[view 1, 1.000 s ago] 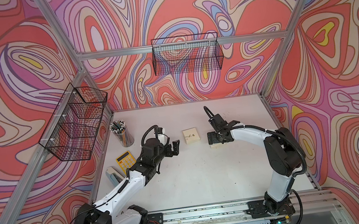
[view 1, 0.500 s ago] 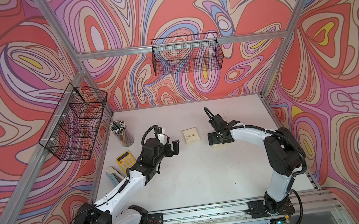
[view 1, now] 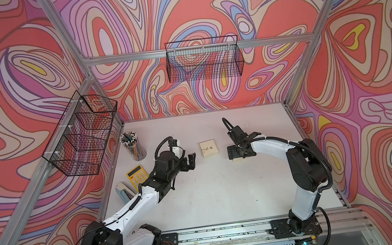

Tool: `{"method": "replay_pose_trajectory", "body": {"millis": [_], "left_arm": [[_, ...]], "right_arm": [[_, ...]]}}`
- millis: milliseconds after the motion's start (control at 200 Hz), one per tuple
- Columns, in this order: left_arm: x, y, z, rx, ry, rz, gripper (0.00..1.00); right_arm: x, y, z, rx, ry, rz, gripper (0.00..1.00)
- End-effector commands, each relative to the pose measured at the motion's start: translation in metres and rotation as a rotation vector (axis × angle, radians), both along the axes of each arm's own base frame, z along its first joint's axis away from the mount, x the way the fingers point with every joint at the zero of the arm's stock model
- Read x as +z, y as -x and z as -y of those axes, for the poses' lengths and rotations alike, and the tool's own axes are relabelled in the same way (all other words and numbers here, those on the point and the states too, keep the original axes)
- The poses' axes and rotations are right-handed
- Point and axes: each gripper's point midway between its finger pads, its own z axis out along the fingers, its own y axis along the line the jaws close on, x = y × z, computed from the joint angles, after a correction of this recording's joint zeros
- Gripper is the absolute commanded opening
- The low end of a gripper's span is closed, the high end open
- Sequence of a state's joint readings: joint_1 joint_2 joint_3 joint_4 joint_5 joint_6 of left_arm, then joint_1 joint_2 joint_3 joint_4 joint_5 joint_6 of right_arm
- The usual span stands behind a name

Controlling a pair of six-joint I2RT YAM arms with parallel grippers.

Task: Take the rings out of the lift-off lid box
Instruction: Pick up the jewelry box from the center of the board.

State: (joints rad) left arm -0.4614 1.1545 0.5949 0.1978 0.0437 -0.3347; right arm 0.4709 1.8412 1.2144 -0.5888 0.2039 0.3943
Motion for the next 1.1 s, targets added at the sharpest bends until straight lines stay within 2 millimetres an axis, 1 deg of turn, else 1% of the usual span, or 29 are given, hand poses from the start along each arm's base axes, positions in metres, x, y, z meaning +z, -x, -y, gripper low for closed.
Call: {"method": "replay_pose_trajectory", "body": {"millis": [0,55,270,491,536,546,566,666,821,906,1032,1097], "left_arm": [[0.005,-0.003,-0.001,0.022,0.006,0.003,1.0],[0.005,-0.004,-0.002,0.023,0.004,0.002,1.0],[0.003,-0.004,-0.001,0.02,0.006,-0.003,1.0],[0.001,-0.002,0.002,0.005,0.018,-0.015,1.0],[0.0,-0.001,0.003,-0.002,0.019,-0.02,1.0],[-0.001,-0.001,0.003,-0.003,0.019,-0.022,1.0],[-0.002,-0.001,0.004,-0.006,0.019,-0.025,1.0],[-0.006,0.003,0.008,-0.031,0.034,-0.04,1.0],[-0.005,0.012,0.022,-0.094,0.118,-0.056,1.0],[-0.006,0.019,0.033,-0.129,0.178,-0.073,0.99],[-0.008,0.03,0.057,-0.198,0.224,-0.091,0.96],[-0.012,0.032,0.068,-0.22,0.239,-0.111,0.94]], "right_arm": [[-0.011,0.004,0.003,-0.01,0.017,-0.019,0.98],[-0.011,0.003,0.003,-0.013,0.019,-0.017,0.96],[-0.006,0.002,0.0,-0.006,0.006,-0.01,0.81],[0.013,0.005,-0.009,-0.017,-0.084,0.03,0.78],[0.012,0.007,-0.012,-0.017,-0.108,0.02,0.78],[0.02,0.006,-0.013,-0.016,-0.124,0.039,0.78],[0.025,0.006,-0.016,-0.014,-0.144,0.046,0.78],[0.034,0.009,-0.026,-0.006,-0.215,0.049,0.77],[0.05,0.012,-0.045,0.007,-0.346,0.057,0.77],[0.059,0.01,-0.051,0.003,-0.397,0.071,0.76],[0.072,0.008,-0.06,-0.002,-0.476,0.093,0.76],[0.078,0.008,-0.065,0.0,-0.516,0.102,0.76]]}}
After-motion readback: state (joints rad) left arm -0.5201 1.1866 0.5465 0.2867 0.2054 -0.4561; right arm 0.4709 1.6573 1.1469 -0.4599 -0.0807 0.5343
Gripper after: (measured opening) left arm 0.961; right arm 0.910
